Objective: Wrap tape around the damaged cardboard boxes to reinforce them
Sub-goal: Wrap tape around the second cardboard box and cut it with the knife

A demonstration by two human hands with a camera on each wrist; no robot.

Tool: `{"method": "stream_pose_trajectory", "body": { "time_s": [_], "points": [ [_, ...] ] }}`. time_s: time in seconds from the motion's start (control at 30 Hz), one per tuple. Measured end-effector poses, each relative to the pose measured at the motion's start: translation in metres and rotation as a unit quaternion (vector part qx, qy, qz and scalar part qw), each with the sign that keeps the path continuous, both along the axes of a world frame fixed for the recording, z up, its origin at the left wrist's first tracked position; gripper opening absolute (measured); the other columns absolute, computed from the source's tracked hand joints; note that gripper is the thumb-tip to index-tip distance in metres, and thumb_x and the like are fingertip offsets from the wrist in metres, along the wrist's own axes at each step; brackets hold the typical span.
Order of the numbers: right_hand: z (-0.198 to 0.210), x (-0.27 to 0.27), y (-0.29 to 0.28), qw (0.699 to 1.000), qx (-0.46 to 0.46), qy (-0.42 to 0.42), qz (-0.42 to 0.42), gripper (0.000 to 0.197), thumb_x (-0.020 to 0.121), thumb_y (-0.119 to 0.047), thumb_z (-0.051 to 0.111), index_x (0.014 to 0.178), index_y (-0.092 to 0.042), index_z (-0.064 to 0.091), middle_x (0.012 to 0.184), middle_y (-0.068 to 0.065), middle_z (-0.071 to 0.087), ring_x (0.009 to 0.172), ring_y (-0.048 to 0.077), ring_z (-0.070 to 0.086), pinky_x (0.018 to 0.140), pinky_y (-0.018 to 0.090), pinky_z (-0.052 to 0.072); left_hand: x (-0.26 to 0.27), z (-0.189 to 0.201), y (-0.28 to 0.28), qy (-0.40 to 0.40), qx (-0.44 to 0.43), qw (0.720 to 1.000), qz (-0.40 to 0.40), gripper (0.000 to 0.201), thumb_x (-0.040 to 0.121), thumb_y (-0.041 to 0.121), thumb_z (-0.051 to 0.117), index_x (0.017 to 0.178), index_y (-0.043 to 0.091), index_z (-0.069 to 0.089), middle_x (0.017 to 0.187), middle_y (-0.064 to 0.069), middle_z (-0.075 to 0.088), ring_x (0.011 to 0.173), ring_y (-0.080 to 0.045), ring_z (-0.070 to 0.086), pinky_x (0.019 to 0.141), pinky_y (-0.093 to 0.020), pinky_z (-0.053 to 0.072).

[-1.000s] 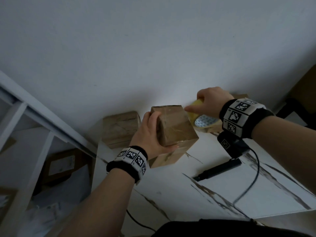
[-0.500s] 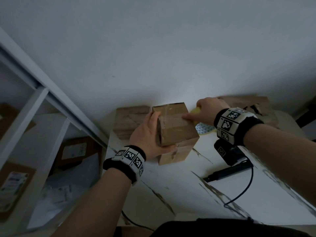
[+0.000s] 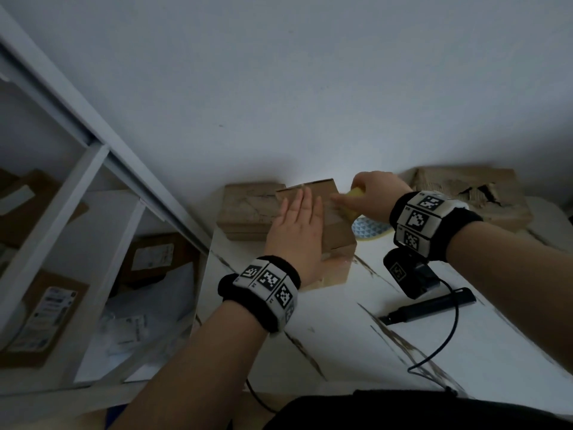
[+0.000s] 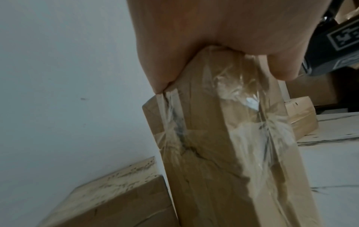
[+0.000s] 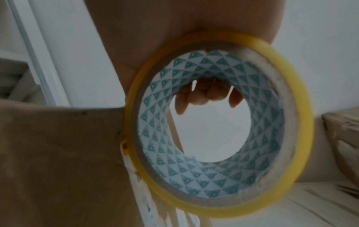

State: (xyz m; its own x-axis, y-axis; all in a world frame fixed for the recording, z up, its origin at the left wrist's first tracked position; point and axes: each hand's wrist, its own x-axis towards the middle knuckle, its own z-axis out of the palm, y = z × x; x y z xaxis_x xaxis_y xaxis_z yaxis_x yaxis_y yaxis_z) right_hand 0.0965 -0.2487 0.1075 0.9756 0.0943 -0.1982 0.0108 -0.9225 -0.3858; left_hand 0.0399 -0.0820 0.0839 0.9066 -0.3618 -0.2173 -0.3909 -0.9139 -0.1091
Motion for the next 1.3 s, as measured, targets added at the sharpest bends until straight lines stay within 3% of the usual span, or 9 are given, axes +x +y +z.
{"method": "stream_pose_trajectory", "body": {
  "time_s": [0.13, 0.4, 0.57, 0.7, 0.8, 0.97, 1.17, 1.3],
  "points": [
    [0.0, -0.002, -0.008, 0.99, 0.126, -0.019, -0.062, 0.042, 0.091, -0.054, 0.046, 0.089, -0.014, 0.057, 0.077, -0.002, 0.055, 0.083, 0.019, 0.052, 0.07, 0.027, 0.037, -0.001, 0.005, 0.004, 0.017, -0.017, 1.0, 0.003, 0.107, 0.08, 0.078, 0.026, 0.149, 0.005, -0.012, 0.156, -0.015, -0.019, 0.145, -0.023, -0.016, 0.115, -0.037, -0.014],
    [-0.008, -0.01, -0.013, 0.978, 0.191, 0.003, -0.089, 0.026, 0.092, -0.037, 0.05, 0.092, -0.012, 0.057, 0.079, 0.001, 0.055, 0.083, 0.021, 0.053, 0.071, 0.028, 0.038, -0.006, 0.005, -0.003, 0.007, -0.021, 0.999, 0.032, 0.107, 0.081, 0.077, 0.031, 0.148, 0.005, -0.014, 0.157, -0.013, -0.019, 0.145, -0.022, -0.016, 0.118, -0.04, -0.009],
    [0.003, -0.011, -0.009, 0.984, 0.154, -0.014, -0.091, 0.019, 0.085, -0.034, 0.058, 0.088, -0.015, 0.059, 0.078, 0.0, 0.057, 0.081, 0.021, 0.055, 0.07, 0.028, 0.042, -0.008, 0.006, -0.003, 0.006, -0.021, 0.999, 0.037, 0.109, 0.081, 0.077, 0.03, 0.147, 0.003, -0.015, 0.156, -0.013, -0.02, 0.145, -0.023, -0.017, 0.118, -0.04, -0.011],
    [0.022, -0.012, 0.001, 0.987, 0.021, -0.155, -0.028, 0.02, 0.078, -0.037, 0.058, 0.081, -0.017, 0.058, 0.081, 0.003, 0.061, 0.08, 0.025, 0.055, 0.078, 0.032, 0.041, -0.006, 0.006, -0.004, 0.008, -0.03, 0.999, 0.039, 0.108, 0.081, 0.075, 0.031, 0.147, 0.003, -0.014, 0.157, -0.014, -0.017, 0.145, -0.023, -0.016, 0.118, -0.04, -0.011],
    [0.034, -0.012, 0.007, 0.981, 0.002, -0.196, 0.006, 0.024, 0.078, -0.042, 0.058, 0.075, -0.018, 0.053, 0.075, 0.003, 0.059, 0.076, 0.025, 0.053, 0.083, 0.033, 0.039, -0.008, 0.004, -0.003, -0.004, -0.044, 0.998, 0.041, 0.109, 0.081, 0.075, 0.032, 0.147, 0.001, -0.015, 0.156, -0.015, -0.019, 0.145, -0.024, -0.017, 0.118, -0.04, -0.011],
    [0.045, -0.012, 0.013, 0.985, 0.004, -0.171, 0.007, 0.028, 0.082, -0.045, 0.058, 0.081, -0.018, 0.055, 0.078, -0.001, 0.055, 0.078, 0.021, 0.049, 0.078, 0.03, 0.038, -0.01, 0.003, -0.002, -0.01, -0.049, 0.998, 0.046, 0.111, 0.08, 0.075, 0.033, 0.146, 0.0, -0.017, 0.155, -0.016, -0.021, 0.144, -0.026, -0.019, 0.118, -0.04, -0.01],
    [0.049, -0.009, 0.017, 0.99, 0.056, -0.116, -0.057, 0.025, 0.075, -0.038, 0.061, 0.08, -0.013, 0.066, 0.079, 0.0, 0.064, 0.081, 0.022, 0.059, 0.067, 0.029, 0.047, -0.008, 0.002, -0.001, 0.001, -0.077, 0.996, 0.047, 0.114, 0.08, 0.074, 0.037, 0.145, 0.0, -0.02, 0.155, -0.016, -0.022, 0.144, -0.026, -0.02, 0.118, -0.038, -0.01],
    [0.057, -0.011, 0.024, 0.984, 0.104, -0.121, -0.078, 0.024, 0.076, -0.039, 0.062, 0.075, -0.015, 0.062, 0.067, -0.004, 0.055, 0.076, 0.02, 0.058, 0.062, 0.026, 0.04, -0.006, 0.001, -0.002, -0.001, -0.105, 0.993, 0.052, 0.118, 0.079, 0.071, 0.046, 0.14, 0.001, -0.028, 0.154, -0.017, -0.024, 0.144, -0.026, -0.02, 0.118, -0.035, -0.01]
  ]
}}
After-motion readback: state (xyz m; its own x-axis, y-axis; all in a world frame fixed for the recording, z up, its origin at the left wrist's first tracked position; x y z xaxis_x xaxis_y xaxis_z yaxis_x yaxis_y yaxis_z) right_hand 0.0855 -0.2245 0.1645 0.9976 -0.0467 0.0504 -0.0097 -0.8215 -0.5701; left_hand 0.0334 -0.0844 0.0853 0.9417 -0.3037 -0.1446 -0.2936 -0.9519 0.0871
